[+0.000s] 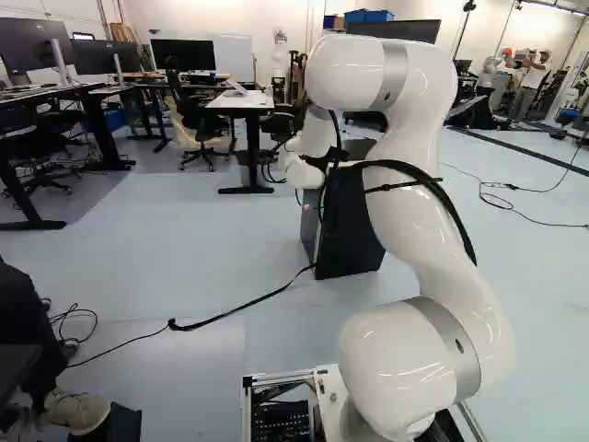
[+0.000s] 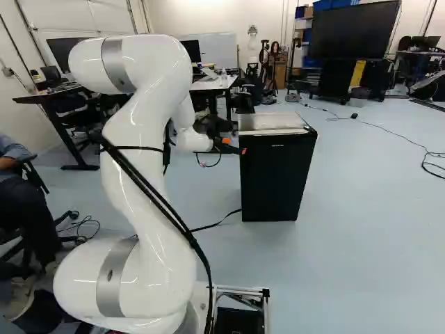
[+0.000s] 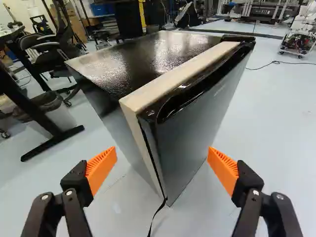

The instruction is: Open the fridge door

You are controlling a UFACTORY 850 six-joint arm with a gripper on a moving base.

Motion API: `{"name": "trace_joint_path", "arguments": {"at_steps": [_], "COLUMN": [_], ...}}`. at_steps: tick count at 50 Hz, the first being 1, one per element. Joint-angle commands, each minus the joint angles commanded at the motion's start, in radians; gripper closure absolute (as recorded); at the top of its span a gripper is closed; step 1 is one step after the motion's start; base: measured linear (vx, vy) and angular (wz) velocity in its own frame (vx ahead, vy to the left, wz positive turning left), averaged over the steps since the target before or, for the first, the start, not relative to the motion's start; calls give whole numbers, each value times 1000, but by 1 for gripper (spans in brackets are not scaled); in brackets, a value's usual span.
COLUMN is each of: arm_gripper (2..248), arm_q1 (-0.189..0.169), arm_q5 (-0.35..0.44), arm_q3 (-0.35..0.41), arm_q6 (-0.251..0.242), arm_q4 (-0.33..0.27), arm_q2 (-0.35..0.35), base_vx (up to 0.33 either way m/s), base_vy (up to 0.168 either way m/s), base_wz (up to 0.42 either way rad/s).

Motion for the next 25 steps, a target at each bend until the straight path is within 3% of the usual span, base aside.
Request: {"name": "trace_joint_path", "arguments": {"at_steps": [25], "arm_gripper": [3], "arm_q1": [-10], "arm_q5": [0], "arm_q3": [-19], "arm_q6": [0], "arm_q4": [0], "arm_q2": [-13], "base_vx": [0], "base_vy": [0], "base_wz": [0]}}
